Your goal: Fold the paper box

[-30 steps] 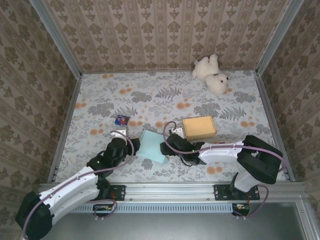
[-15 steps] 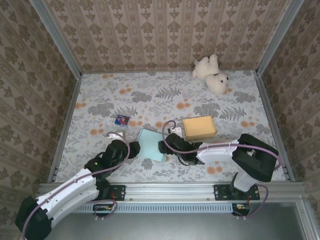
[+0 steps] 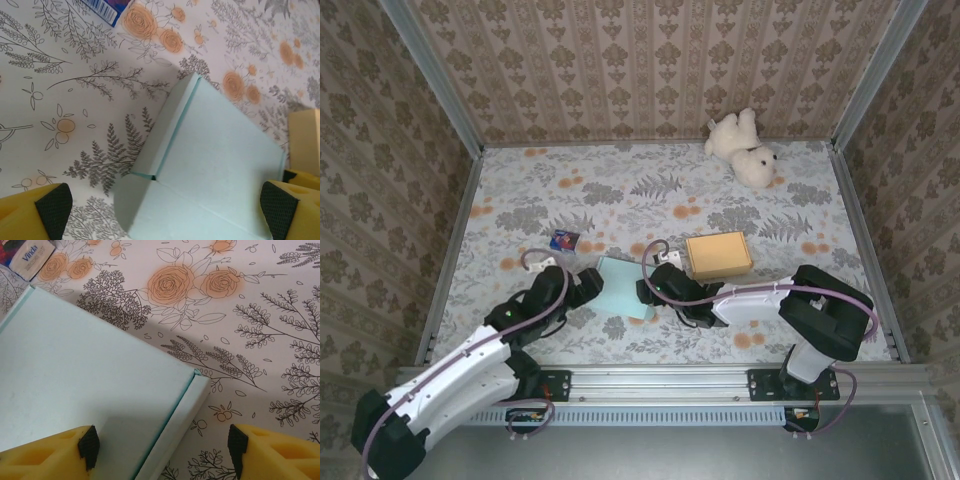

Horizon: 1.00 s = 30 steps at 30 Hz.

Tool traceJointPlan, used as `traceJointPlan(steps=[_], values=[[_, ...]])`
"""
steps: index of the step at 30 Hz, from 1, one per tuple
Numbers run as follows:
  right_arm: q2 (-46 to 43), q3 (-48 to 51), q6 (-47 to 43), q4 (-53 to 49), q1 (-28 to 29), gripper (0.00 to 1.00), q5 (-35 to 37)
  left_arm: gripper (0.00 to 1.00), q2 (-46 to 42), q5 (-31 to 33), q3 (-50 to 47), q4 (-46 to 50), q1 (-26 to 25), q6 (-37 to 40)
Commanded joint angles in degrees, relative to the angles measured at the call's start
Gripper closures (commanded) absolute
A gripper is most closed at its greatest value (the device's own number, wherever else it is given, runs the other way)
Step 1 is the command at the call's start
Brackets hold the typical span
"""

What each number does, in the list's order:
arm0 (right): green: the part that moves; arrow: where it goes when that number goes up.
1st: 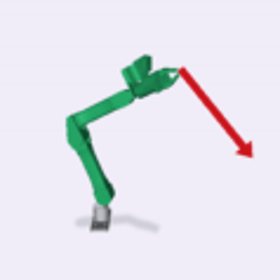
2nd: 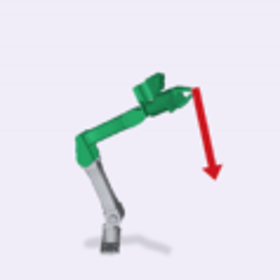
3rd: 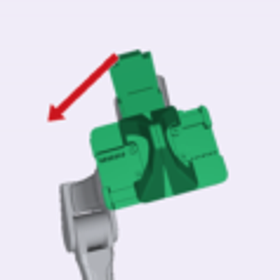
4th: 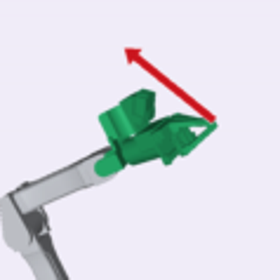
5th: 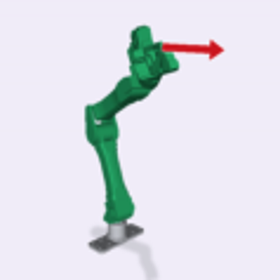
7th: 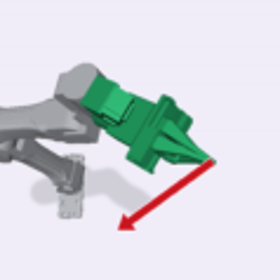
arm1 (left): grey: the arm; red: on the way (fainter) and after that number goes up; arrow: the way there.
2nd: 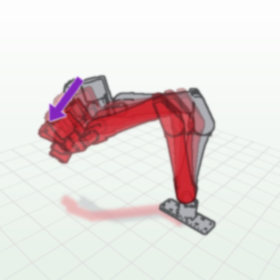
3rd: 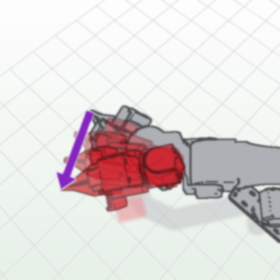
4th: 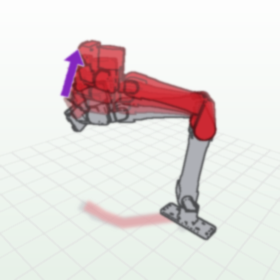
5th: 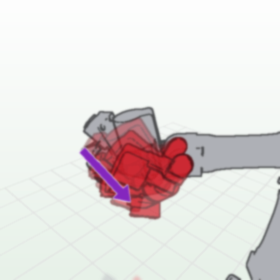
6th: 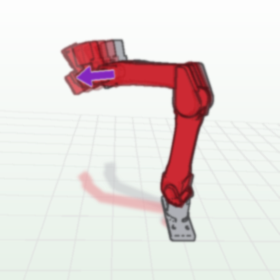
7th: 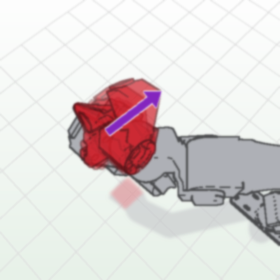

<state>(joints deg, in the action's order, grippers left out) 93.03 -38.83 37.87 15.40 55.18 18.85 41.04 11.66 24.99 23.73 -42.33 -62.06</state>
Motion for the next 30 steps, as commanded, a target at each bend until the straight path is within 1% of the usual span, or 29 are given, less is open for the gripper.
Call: traceJointPlan(steps=[1,3,6,9,11,19,24,30], values=[[1.41,0.84,-1.98,-2.26,-0.51,0.28,-0.59,0.00,3.36,1.43,5.54,8.72,0.15,-6.57],[1.17,1.03,-2.31,-2.21,-0.60,0.28,-0.62,0.00,6.68,1.24,8.04,11.08,0.22,-8.33],[0.92,1.36,-2.58,-1.95,-0.66,0.28,-0.68,0.00,12.94,-0.94,11.95,12.58,0.23,-9.21],[0.95,1.63,-2.86,-1.60,-0.86,0.28,-1.01,0.00,18.81,-1.97,16.21,14.53,0.22,-8.92],[1.04,1.75,-3.07,-1.08,-0.89,0.28,-1.39,0.00,21.79,-2.86,17.60,13.74,0.30,-8.42],[1.45,2.13,-3.33,0.11,-1.03,0.28,-2.18,0.00,28.47,-4.53,19.10,11.01,1.35,-10.19],[1.83,2.35,-3.50,0.77,-1.12,0.28,-2.50,0.00,32.01,-5.22,20.04,10.76,2.46,-9.36],[3.33,2.01,-3.49,1.77,-1.17,0.28,-4.21,0.00,34.66,-7.39,18.62,6.57,3.25,-9.04]])
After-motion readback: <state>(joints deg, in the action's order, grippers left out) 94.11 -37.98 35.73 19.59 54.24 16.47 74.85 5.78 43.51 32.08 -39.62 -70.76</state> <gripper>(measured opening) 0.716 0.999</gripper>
